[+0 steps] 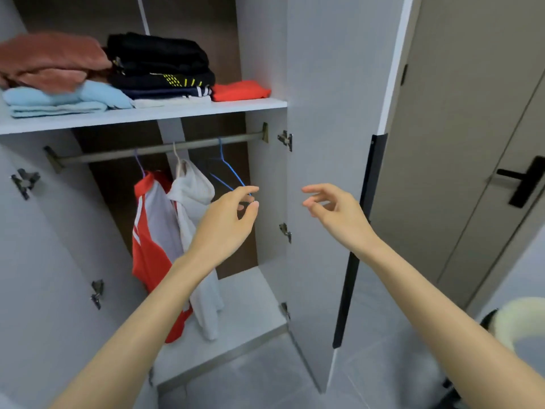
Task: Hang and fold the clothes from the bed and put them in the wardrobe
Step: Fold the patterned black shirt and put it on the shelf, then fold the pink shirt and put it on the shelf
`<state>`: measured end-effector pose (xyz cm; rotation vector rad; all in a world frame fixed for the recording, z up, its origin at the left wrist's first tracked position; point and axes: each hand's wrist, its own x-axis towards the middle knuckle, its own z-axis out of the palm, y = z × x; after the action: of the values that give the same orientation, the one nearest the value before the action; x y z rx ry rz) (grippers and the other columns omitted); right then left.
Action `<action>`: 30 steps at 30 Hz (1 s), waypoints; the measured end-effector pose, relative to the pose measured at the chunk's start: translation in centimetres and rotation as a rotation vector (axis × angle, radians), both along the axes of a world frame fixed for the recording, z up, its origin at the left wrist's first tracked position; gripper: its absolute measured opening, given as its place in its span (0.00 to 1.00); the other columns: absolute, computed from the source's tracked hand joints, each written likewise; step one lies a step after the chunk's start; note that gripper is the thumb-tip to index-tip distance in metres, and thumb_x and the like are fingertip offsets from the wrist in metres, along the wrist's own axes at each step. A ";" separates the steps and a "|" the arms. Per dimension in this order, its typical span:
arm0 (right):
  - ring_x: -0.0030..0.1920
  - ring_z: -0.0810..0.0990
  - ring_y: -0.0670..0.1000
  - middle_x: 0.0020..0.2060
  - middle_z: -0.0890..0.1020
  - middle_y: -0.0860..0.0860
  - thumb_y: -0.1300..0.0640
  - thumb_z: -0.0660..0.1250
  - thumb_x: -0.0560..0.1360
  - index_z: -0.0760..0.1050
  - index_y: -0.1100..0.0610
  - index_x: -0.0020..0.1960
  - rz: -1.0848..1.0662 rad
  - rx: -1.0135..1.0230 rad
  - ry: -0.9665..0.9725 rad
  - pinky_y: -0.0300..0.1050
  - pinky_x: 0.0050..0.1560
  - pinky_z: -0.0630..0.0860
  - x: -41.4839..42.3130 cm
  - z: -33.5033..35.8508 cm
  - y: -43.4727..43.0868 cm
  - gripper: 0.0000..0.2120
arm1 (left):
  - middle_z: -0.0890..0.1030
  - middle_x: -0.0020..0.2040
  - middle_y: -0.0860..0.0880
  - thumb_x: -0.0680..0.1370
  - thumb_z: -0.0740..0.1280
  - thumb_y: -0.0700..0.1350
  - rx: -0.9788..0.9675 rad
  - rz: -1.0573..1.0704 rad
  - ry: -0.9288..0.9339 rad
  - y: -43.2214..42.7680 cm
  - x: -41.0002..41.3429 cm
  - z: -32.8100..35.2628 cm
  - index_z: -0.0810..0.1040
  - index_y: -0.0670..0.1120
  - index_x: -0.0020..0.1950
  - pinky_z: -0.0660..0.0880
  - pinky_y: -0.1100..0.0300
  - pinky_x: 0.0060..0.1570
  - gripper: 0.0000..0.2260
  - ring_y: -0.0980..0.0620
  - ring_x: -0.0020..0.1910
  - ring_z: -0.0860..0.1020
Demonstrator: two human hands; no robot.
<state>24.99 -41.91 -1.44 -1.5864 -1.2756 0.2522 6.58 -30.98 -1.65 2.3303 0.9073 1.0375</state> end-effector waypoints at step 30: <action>0.41 0.78 0.49 0.45 0.80 0.49 0.63 0.64 0.77 0.77 0.51 0.54 -1.211 -0.051 0.381 0.43 0.47 0.73 -15.5 -18.7 -47.6 0.10 | 0.77 0.52 0.59 0.80 0.59 0.48 -0.070 -1.113 0.403 -37.6 6.8 -15.0 0.73 0.53 0.66 0.72 0.55 0.55 0.15 0.54 0.53 0.76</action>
<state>9.46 -89.55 -20.18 -1.9514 0.0962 -0.1849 13.40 -68.62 -16.64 2.4272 -0.3016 0.0700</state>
